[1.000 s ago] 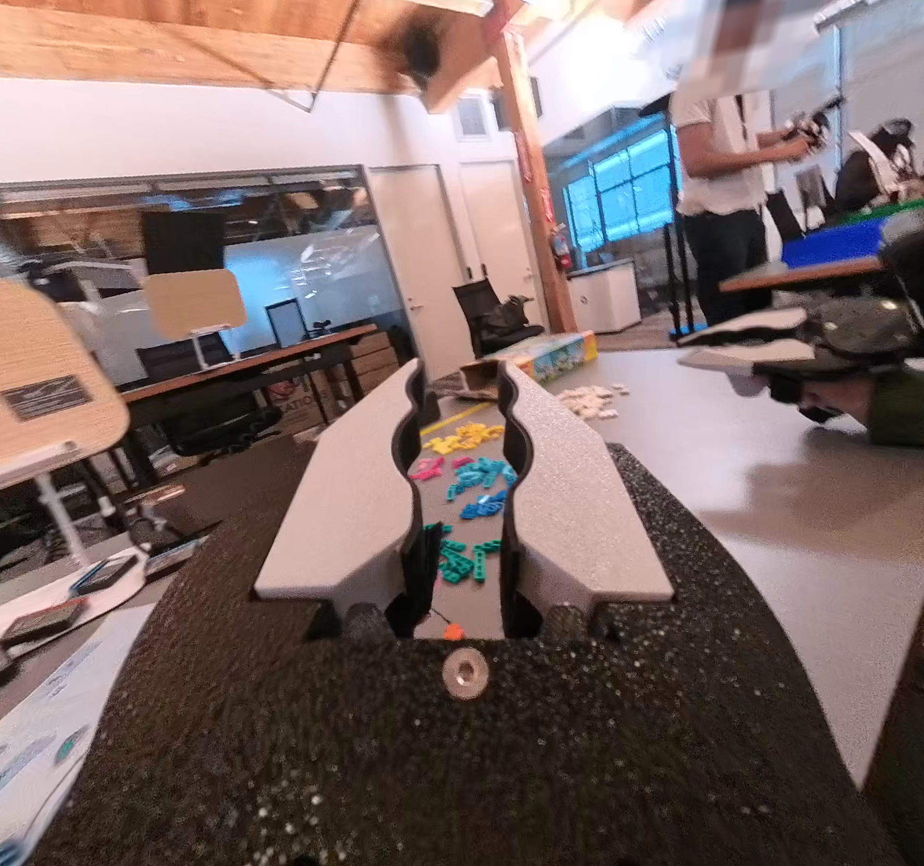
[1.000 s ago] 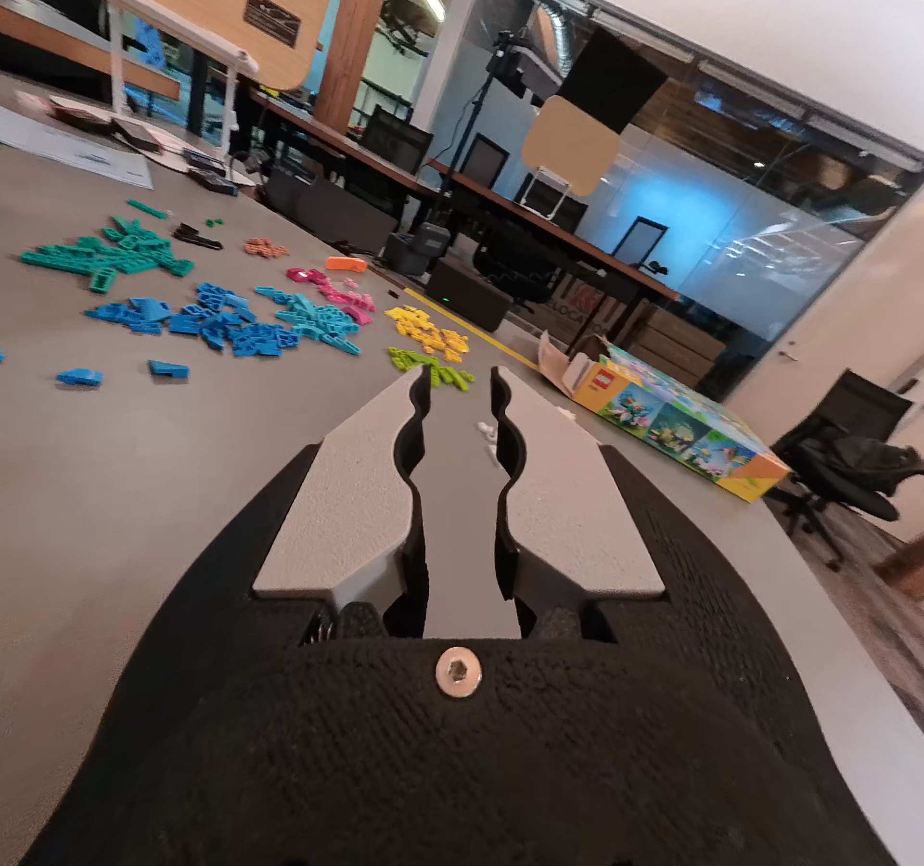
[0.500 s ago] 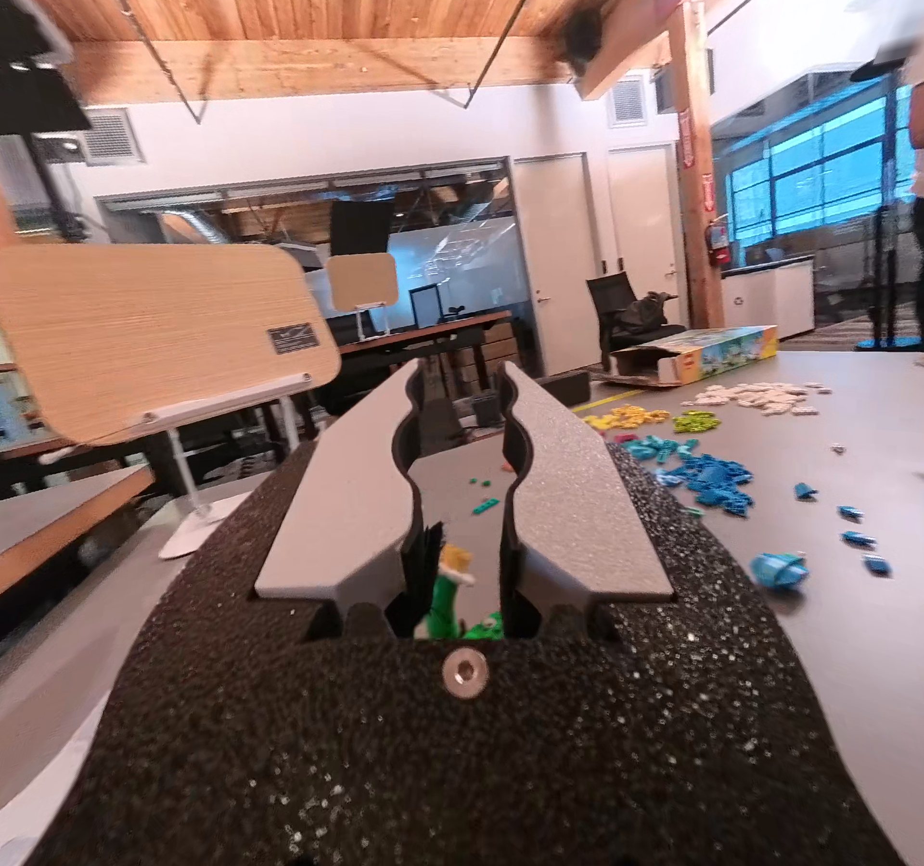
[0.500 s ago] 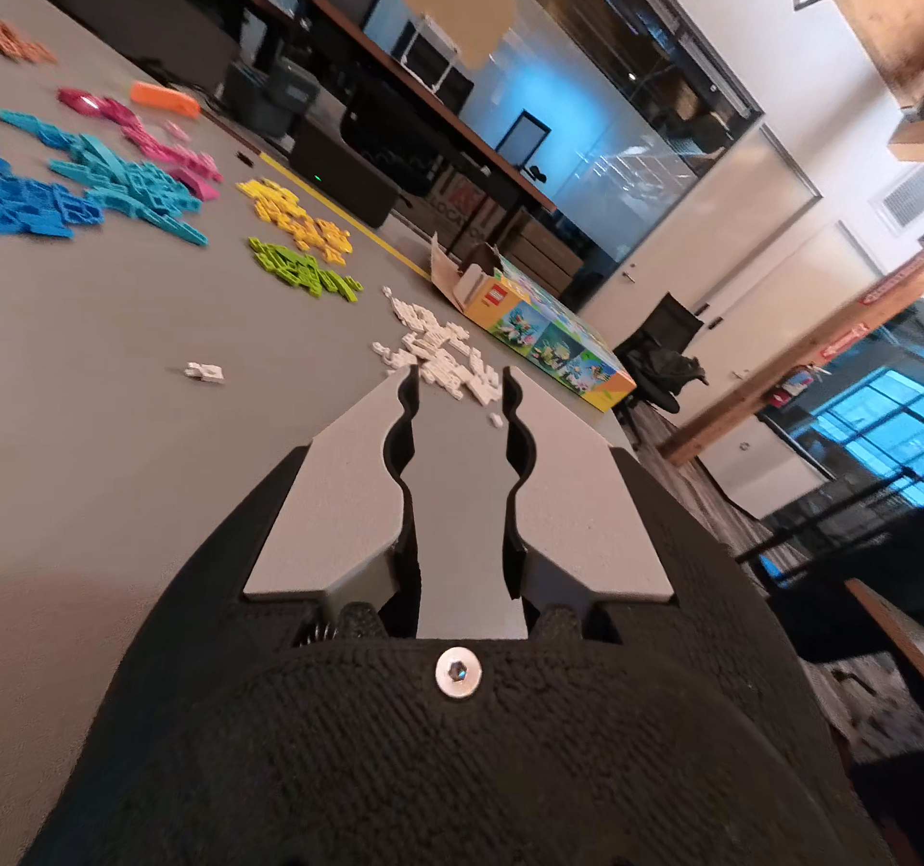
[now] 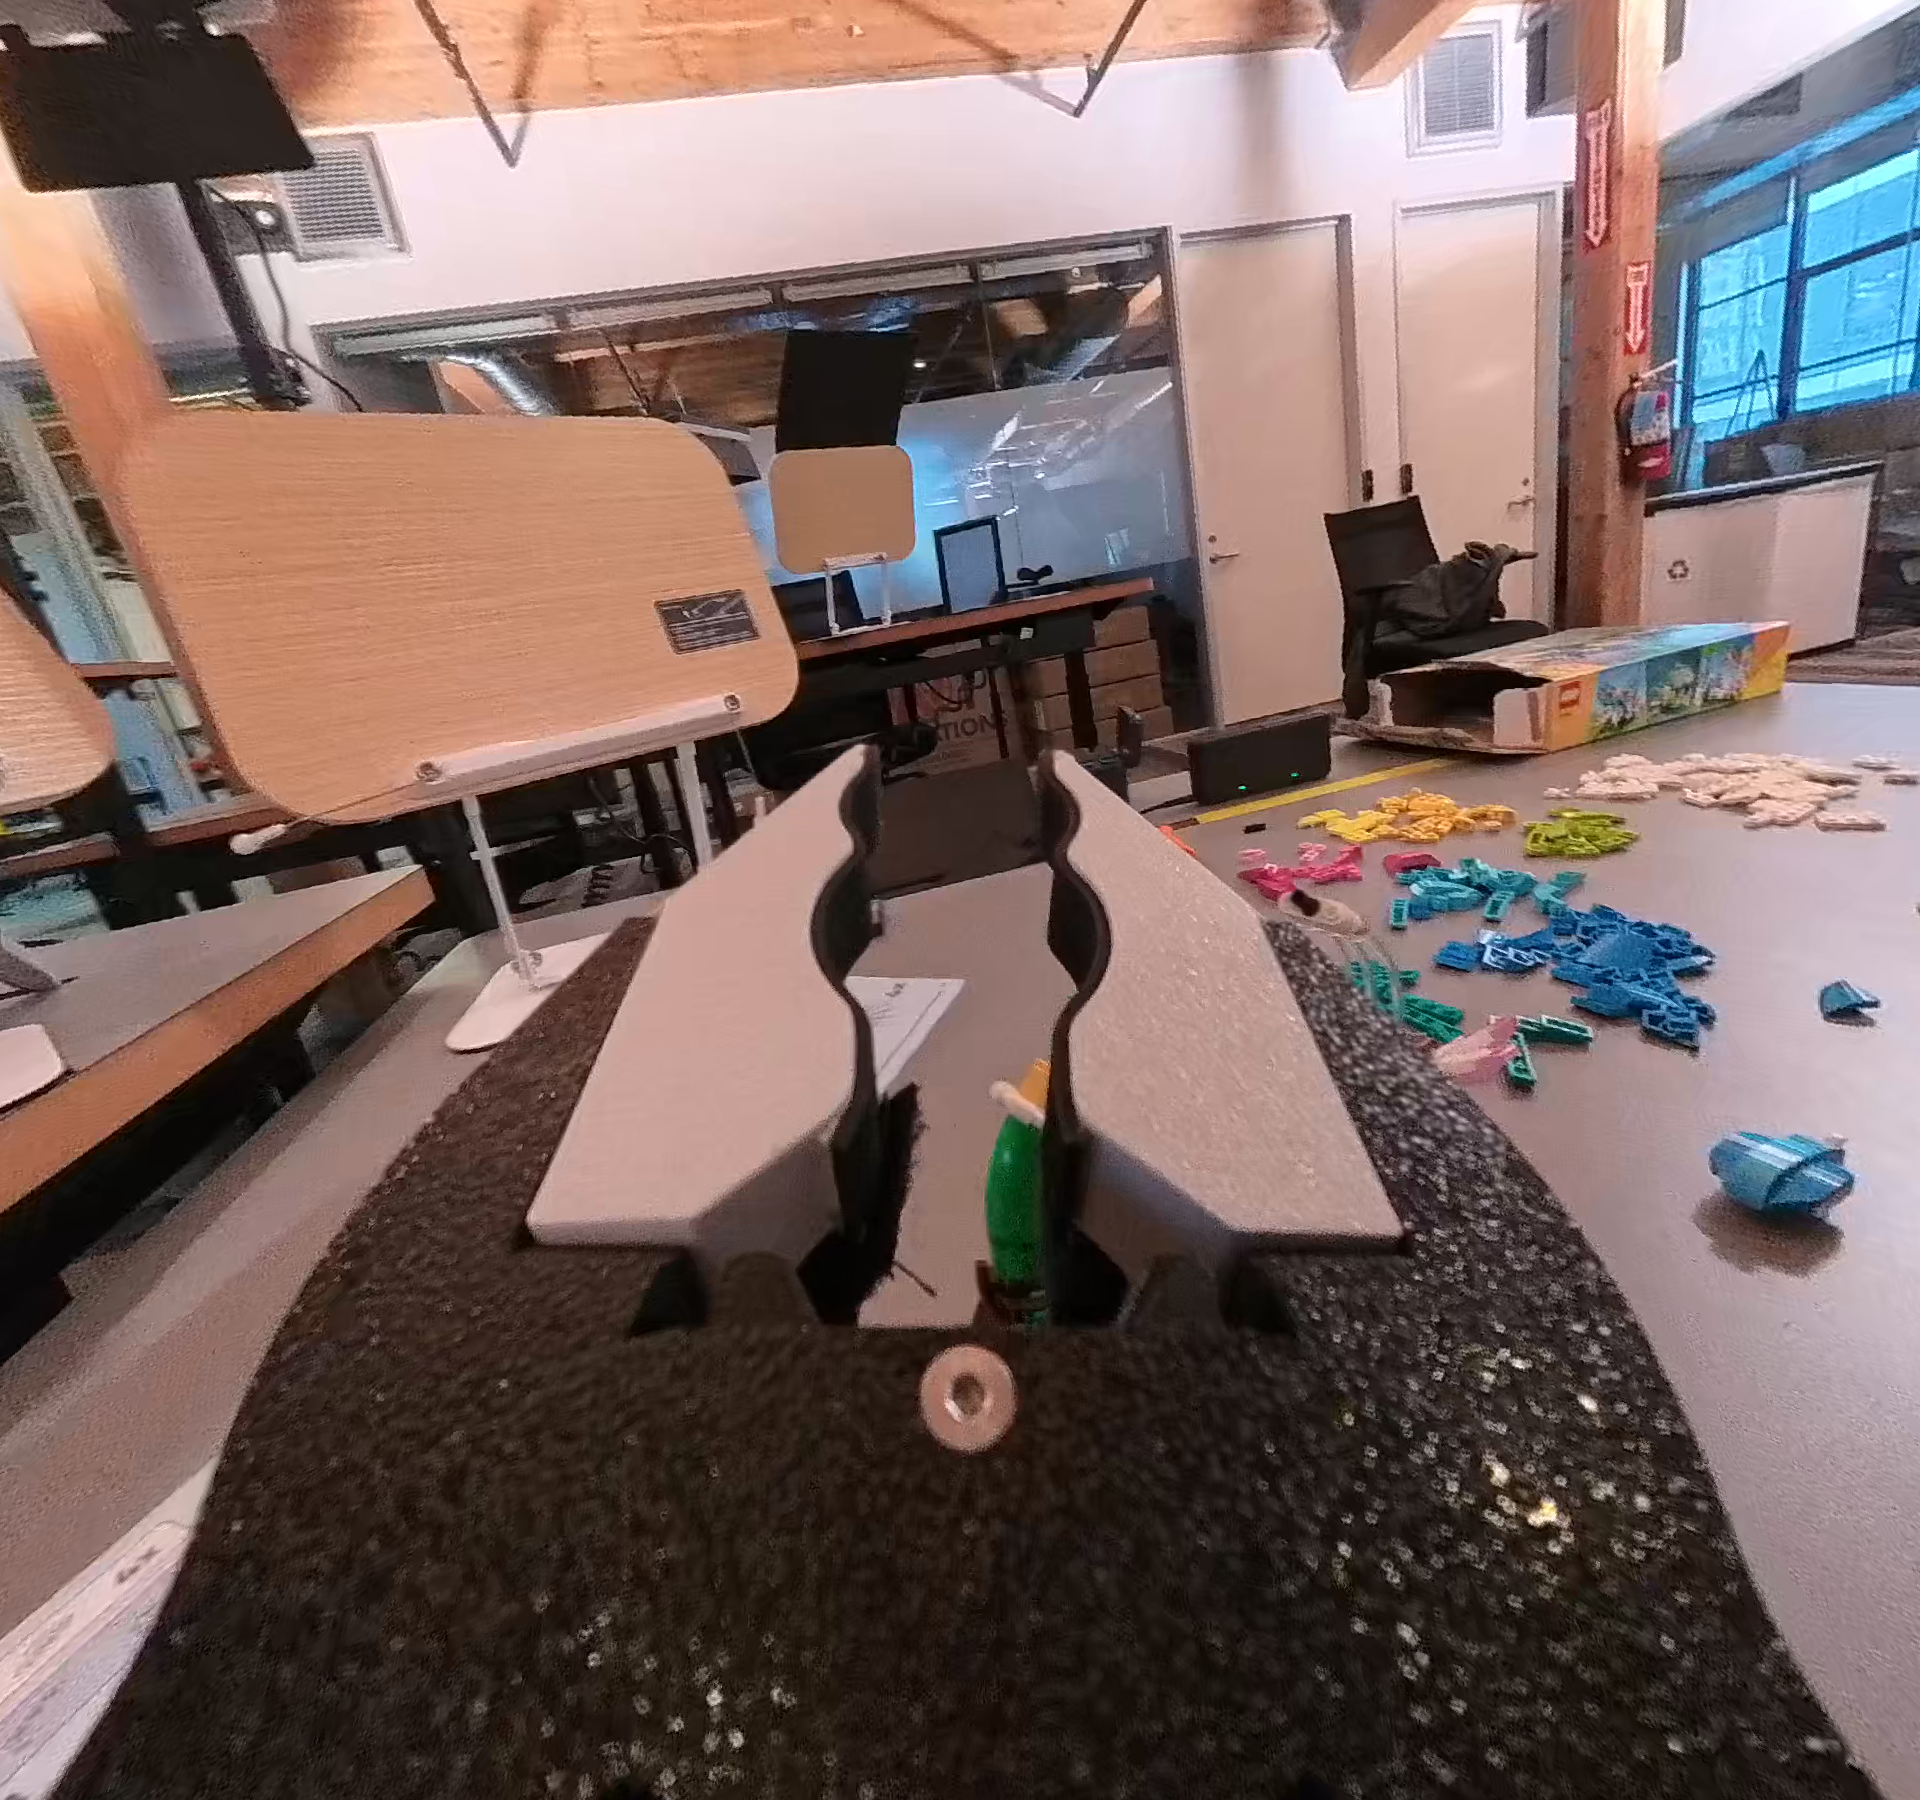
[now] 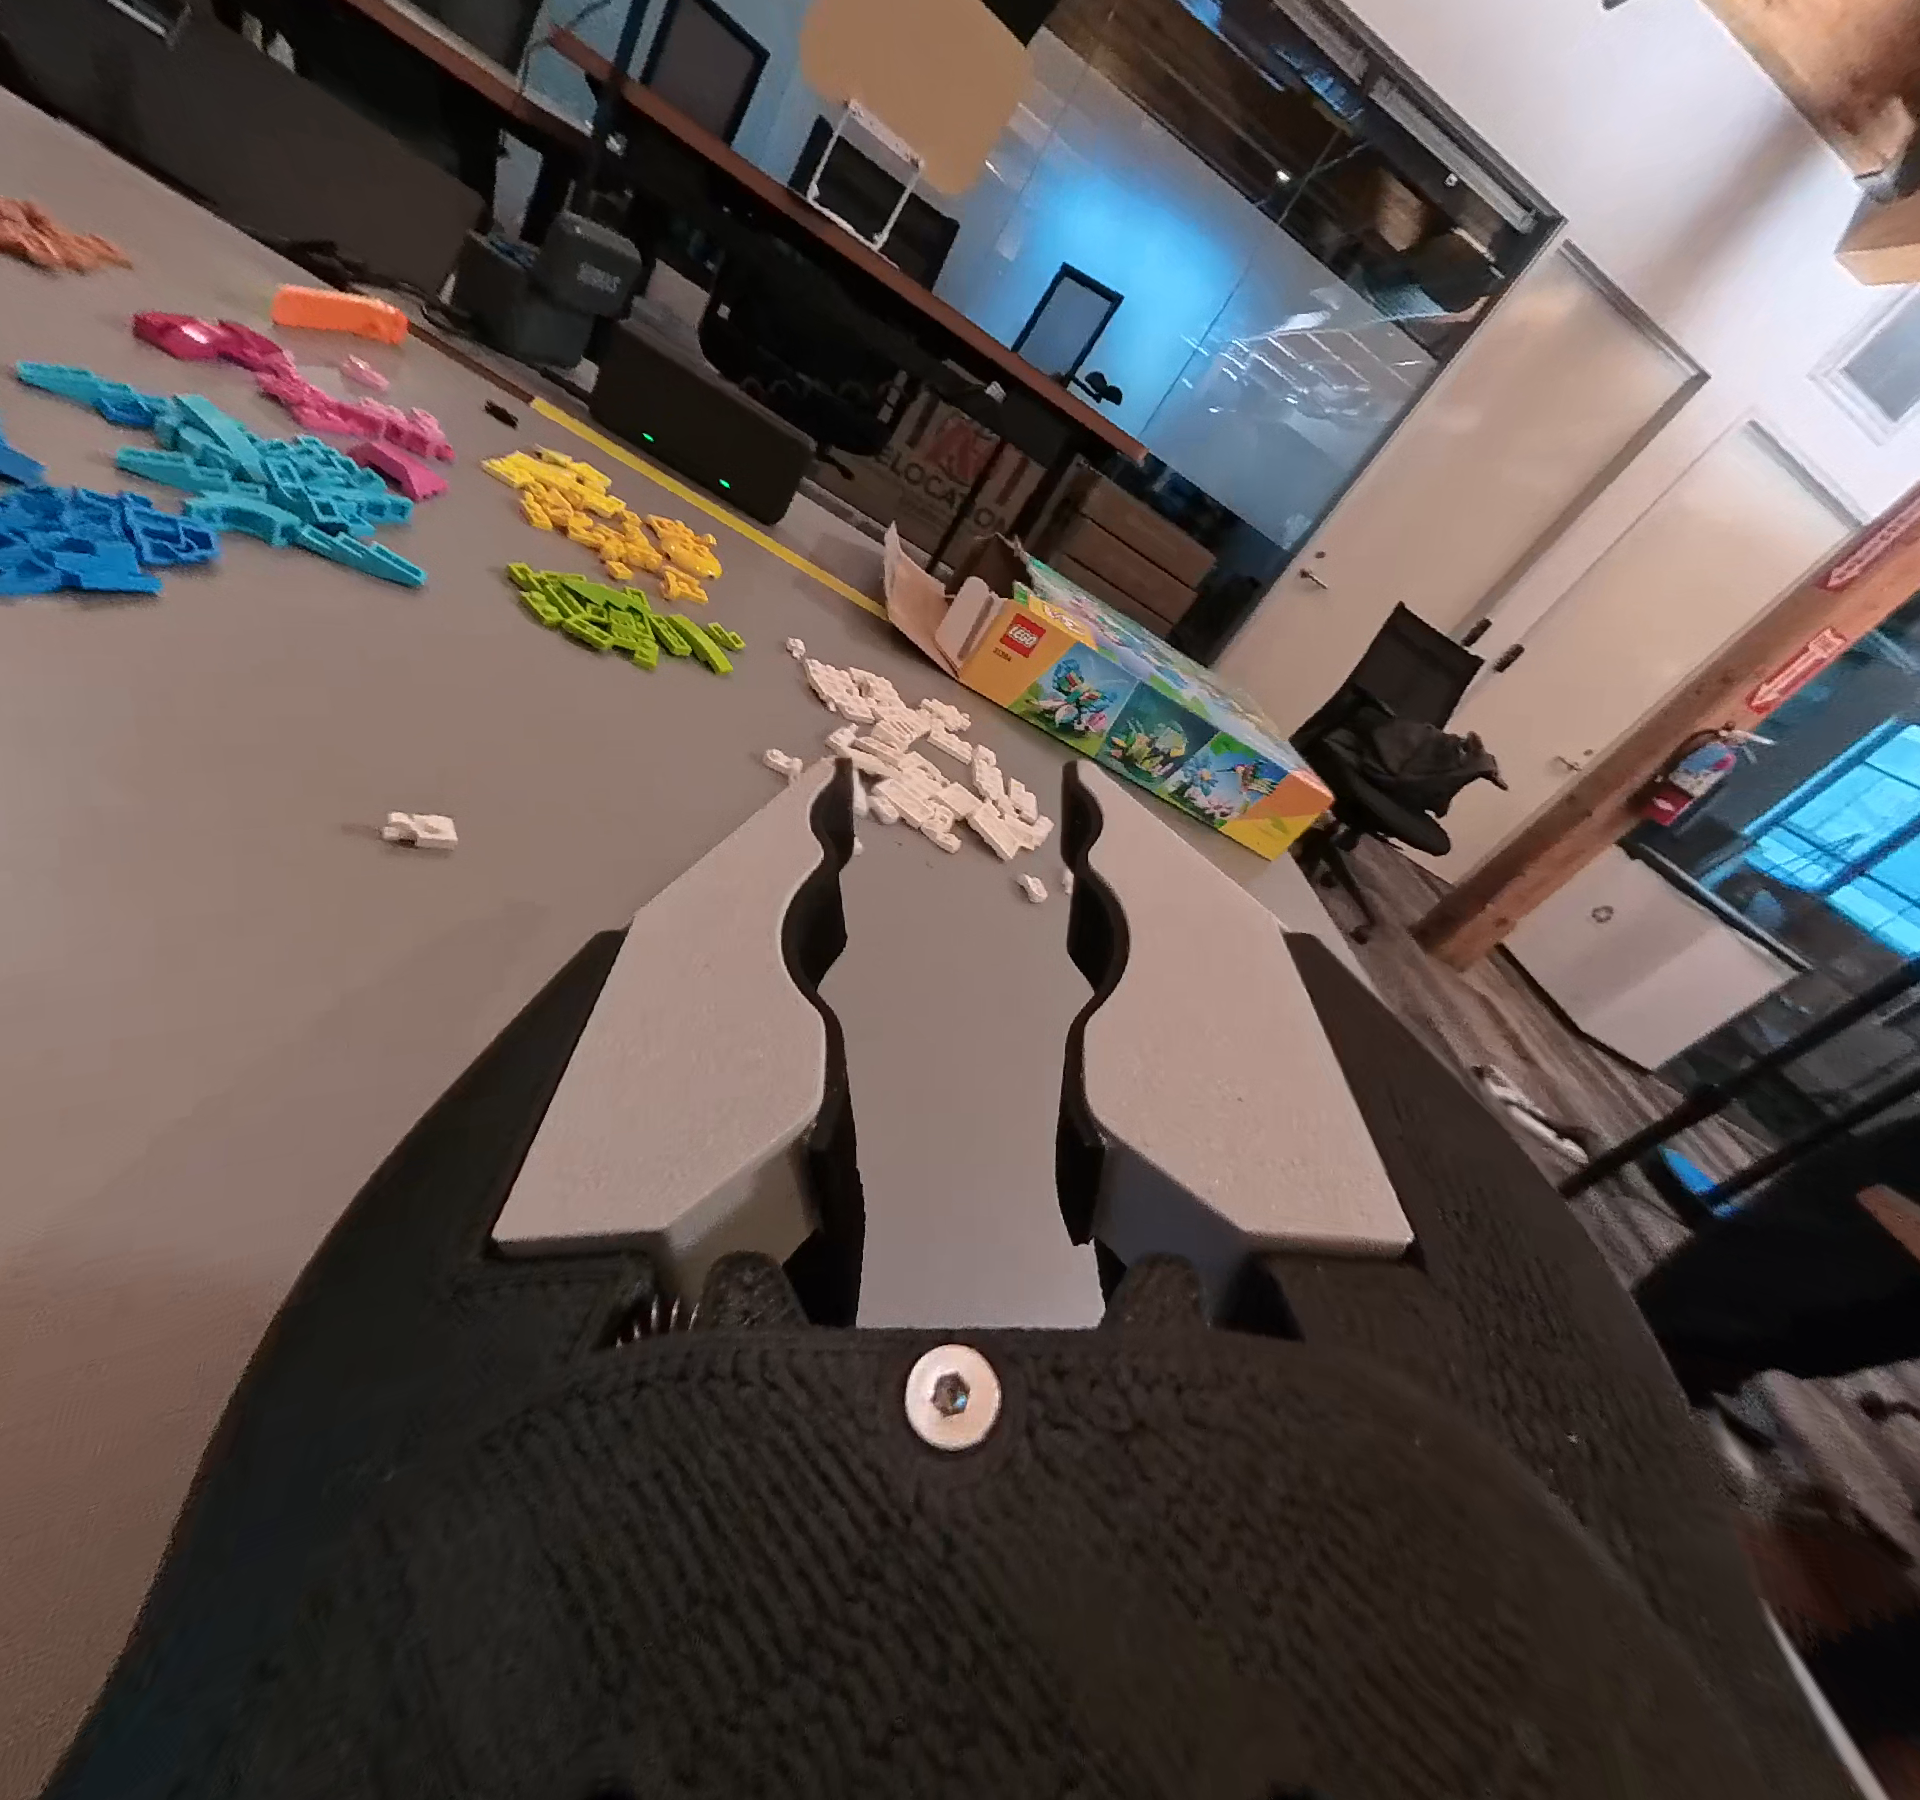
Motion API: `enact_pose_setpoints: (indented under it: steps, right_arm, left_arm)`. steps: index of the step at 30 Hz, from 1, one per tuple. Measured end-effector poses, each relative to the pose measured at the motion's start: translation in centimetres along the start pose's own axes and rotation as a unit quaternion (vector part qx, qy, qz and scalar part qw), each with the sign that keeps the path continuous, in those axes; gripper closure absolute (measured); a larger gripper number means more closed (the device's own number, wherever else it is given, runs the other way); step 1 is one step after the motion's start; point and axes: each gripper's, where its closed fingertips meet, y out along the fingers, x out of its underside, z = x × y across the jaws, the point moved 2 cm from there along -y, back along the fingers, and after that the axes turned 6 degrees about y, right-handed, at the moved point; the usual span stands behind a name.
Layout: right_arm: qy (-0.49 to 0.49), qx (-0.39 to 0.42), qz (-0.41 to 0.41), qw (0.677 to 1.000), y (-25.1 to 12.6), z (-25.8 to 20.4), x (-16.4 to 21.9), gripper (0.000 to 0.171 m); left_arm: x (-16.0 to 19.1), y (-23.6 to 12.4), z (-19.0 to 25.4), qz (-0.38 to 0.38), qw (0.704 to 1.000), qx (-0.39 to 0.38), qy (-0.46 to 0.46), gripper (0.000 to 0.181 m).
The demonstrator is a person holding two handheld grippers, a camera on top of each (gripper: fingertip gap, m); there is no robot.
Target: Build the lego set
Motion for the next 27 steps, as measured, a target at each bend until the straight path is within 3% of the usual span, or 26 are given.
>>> enact_pose_setpoints:
  steps: [7,12,17,21,27]
  right_arm:
    - [0.062,-0.048,0.003,0.997,0.2,0.3,0.0,0.141]
    - [0.131,-0.230,-0.083,0.961,0.7,-4.2,0.7,0.141]
    - [0.117,-0.372,-0.169,0.905,0.6,-8.7,1.9,0.145]
    - [0.122,-0.384,-0.191,0.895,1.5,-9.4,2.2,0.147]
    - [0.105,-0.388,-0.228,0.887,2.3,-9.7,3.4,0.152]
  left_arm:
    - [0.0,0.6,3.3,-0.005,0.999,0.041,0.019,0.155]
    - [-1.1,0.7,8.1,0.019,0.994,0.104,0.038,0.155]
    - [-1.9,0.1,14.2,0.042,0.977,0.206,-0.012,0.157]
    - [-1.4,-0.1,16.7,0.037,0.969,0.243,0.006,0.157]
    - [-0.2,0.2,16.4,0.018,0.970,0.243,-0.012,0.157]
